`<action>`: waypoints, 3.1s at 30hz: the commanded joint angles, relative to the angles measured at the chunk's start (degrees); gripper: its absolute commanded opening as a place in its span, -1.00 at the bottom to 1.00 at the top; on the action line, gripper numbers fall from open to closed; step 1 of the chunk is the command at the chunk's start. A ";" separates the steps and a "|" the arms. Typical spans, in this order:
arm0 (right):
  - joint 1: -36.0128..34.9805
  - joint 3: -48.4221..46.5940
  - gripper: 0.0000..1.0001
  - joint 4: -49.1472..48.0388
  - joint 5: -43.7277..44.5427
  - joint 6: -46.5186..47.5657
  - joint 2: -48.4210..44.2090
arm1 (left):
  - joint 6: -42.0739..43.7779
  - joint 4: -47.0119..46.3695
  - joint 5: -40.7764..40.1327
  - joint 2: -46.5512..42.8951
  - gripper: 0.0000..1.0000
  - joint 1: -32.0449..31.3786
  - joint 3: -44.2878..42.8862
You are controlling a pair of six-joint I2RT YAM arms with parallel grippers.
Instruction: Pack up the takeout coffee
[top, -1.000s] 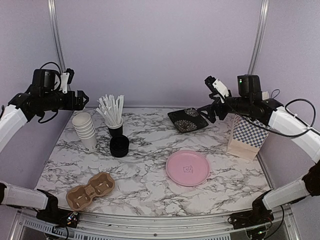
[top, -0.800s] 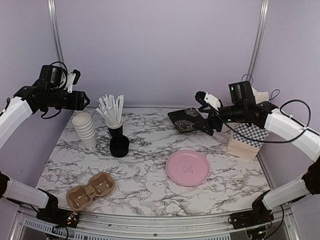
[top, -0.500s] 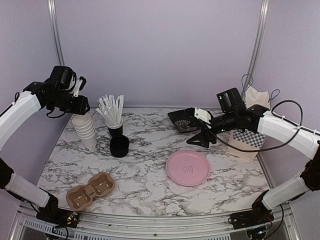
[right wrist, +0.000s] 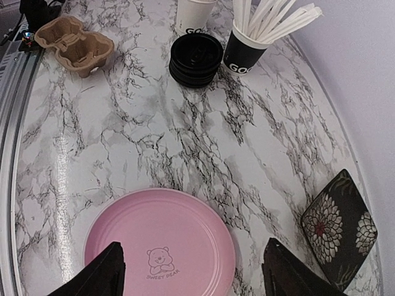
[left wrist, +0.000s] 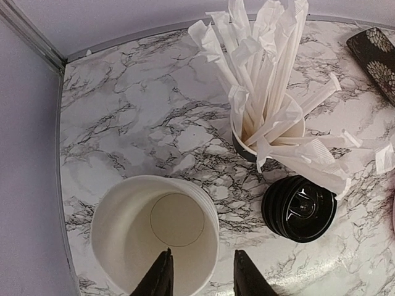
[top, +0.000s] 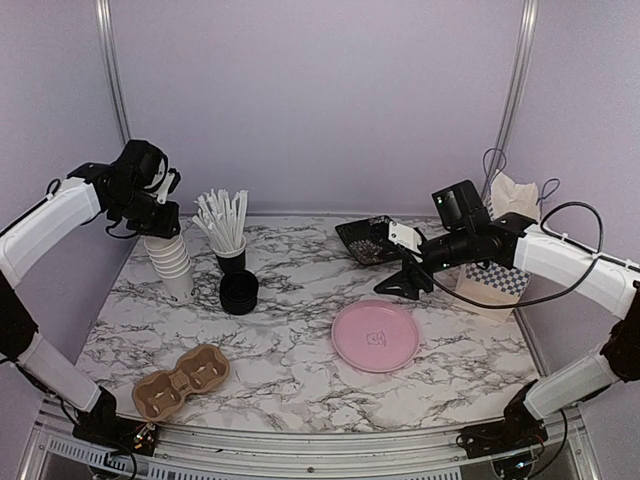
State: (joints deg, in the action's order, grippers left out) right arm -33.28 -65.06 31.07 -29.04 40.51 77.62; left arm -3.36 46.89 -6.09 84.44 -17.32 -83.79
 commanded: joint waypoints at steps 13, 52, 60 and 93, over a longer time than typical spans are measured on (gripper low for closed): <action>-0.12 2.59 0.45 -1.86 0.91 -0.08 -1.75 | 0.10 1.88 -1.05 4.58 -0.72 -0.06 0.91; -2.88 3.40 0.31 -0.85 2.25 2.58 1.27 | -5.16 12.55 -17.68 -7.93 -1.00 -9.23 -18.27; -16.72 6.61 0.21 -0.19 8.75 7.25 8.09 | -5.01 12.17 -0.70 -11.21 -1.00 -17.24 -25.58; 4.26 2.07 -0.08 -2.54 6.79 2.95 17.08 | 4.37 -2.41 1.48 6.98 -1.00 -47.14 -3.76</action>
State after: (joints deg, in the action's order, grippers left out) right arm -31.51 -60.25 27.53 -15.62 43.51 97.91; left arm -0.93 51.88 -4.97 88.58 -62.48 -88.64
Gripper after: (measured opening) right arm 0.438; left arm 0.018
